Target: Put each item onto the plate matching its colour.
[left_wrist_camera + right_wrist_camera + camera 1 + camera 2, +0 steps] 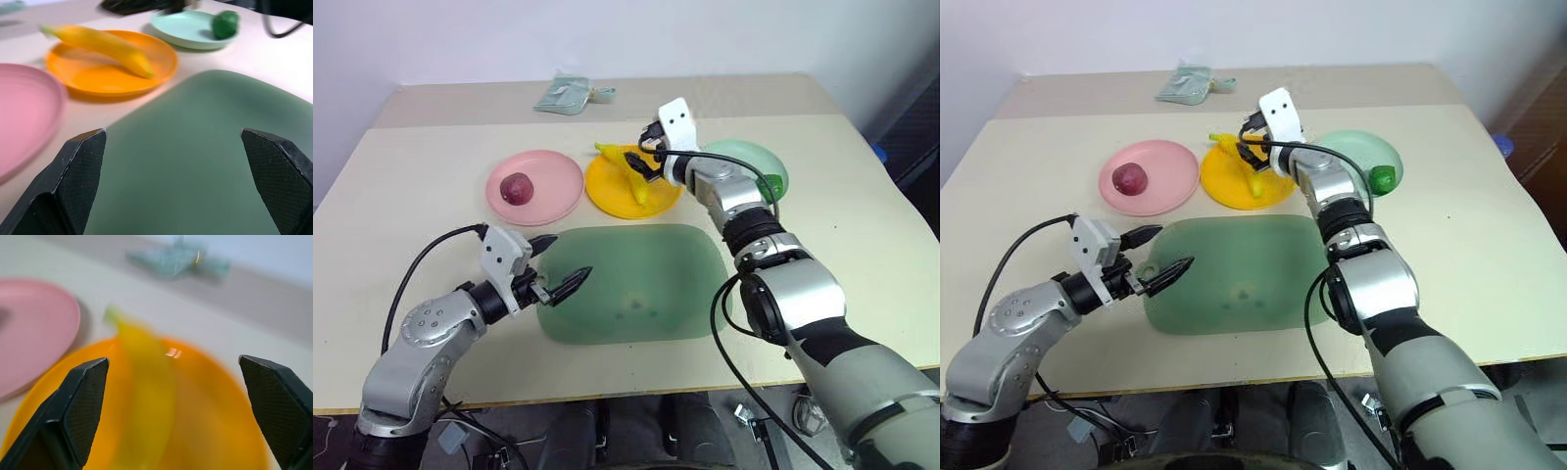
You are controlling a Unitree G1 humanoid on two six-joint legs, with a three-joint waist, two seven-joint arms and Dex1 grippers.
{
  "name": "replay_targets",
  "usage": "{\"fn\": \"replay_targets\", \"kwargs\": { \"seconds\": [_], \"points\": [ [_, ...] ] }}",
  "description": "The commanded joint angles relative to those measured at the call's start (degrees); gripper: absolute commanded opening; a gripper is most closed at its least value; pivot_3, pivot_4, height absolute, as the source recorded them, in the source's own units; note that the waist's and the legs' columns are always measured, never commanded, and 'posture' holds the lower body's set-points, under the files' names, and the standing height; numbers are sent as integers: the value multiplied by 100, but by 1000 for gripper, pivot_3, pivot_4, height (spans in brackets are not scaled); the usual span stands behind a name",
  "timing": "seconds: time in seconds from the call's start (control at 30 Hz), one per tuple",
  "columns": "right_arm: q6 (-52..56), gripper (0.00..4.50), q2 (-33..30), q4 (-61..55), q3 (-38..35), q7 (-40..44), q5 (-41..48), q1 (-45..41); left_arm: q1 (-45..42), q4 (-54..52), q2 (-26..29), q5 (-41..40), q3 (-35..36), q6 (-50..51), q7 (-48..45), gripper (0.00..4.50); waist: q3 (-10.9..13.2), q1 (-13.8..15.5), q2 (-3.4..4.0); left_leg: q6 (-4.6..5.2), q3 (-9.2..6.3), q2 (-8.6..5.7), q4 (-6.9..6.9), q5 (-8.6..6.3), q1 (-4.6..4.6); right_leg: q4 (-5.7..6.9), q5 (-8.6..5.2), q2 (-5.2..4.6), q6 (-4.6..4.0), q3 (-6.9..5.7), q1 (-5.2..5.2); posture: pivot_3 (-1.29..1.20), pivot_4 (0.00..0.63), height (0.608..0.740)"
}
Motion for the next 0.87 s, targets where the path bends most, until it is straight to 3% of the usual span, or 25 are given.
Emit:
{"fn": "replay_targets", "kwargs": {
  "seconds": [0.03, 0.2, 0.47, 0.63, 0.87],
  "points": [
    [50, 4476, -643, -1930, -117, 1031, 392, 1145, 170, 60, 102, 187, 553, -187, 214, 4500, 0, 54, 0, 1, 2, -1, 0, -1, 0, -1, 0, -1, 0, 1, 0, 0, 150, 740],
    [705, 4476, -1918, -3787, -611, 2019, 1029, 2994, 708, 200, 253, 172, 1131, -369, 31, 4500, 2, 104, 3, 3, 10, 0, 1, -2, -2, -2, 0, -6, 0, 3, -4, 0, 150, 740],
    [1208, 4476, -3032, -4556, -1583, 2735, 1741, 4764, 1306, 488, 394, -27, 1747, -624, -516, 4500, 0, 118, 0, 9, 16, 3, 6, -5, 10, -7, -2, -17, -5, 9, 1, 0, 150, 740],
    [1192, 4476, -3205, -4494, -1782, 2742, 1740, 4959, 1428, 491, 355, -75, 1791, -671, -594, 4500, 0, 117, 0, 12, 18, 3, 7, -7, 11, -7, -2, -24, -6, 14, 1, 0, 150, 740],
    [1133, 4476, -3030, -4216, -1506, 2678, 1625, 4482, 1607, 320, 229, -69, 1752, -682, -489, 4500, -1, 115, 0, 12, 16, 5, 7, -8, 11, -8, -2, -32, -9, 19, -1, 0, 150, 740]
  ]
}}
